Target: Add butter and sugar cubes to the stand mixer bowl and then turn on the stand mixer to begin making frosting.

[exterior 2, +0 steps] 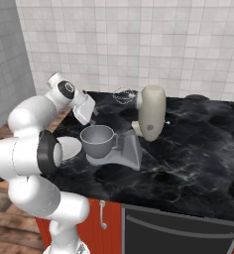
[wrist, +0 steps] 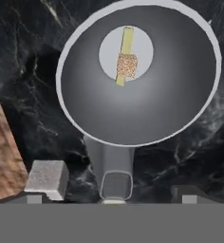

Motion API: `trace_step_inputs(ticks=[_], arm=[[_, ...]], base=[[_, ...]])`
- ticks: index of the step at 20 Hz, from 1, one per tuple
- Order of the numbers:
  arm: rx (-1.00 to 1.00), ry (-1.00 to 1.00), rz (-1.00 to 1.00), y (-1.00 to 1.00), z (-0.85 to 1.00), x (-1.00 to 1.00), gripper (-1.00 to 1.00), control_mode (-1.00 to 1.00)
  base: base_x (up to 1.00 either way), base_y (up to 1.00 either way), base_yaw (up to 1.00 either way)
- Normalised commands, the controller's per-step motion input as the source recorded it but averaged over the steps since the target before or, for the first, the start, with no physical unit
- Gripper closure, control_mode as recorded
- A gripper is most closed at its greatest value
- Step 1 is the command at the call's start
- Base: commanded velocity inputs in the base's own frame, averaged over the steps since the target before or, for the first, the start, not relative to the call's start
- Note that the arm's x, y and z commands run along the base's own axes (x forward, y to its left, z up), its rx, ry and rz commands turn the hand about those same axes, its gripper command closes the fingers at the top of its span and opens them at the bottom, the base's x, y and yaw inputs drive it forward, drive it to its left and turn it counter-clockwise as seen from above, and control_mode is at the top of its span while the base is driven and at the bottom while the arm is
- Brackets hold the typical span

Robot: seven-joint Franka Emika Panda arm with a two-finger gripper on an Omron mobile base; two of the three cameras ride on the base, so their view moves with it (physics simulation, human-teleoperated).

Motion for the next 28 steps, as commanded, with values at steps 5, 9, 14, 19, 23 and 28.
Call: trace_step_inputs(ticks=[5, 9, 14, 19, 23, 28], arm=[[0.11, 0.02, 0.00, 0.02, -0.25, 0.14, -1.00, -1.00], [0.14, 0.00, 0.02, 0.13, -0.64, 0.18, -1.00, -1.00], [0.12, 0.00, 0.05, 0.13, -0.77, 0.26, -1.00, -1.00], [0.09, 0.00, 0.10, 0.16, -0.94, 0.09, -1.00, -1.00], [0.15, 0.00, 0.19, 0.29, -0.77, -0.16, -1.00, -1.00], [0.18, -0.01, 0.20, 0.18, -0.10, -0.35, -1.00, -1.00]], base=[[0.00, 0.00, 0.00], [0.00, 0.00, 0.00], [0.00, 0.00, 0.00], [0.00, 0.00, 0.00], [0.00, 0.00, 0.00], [0.00, 0.00, 0.00]])
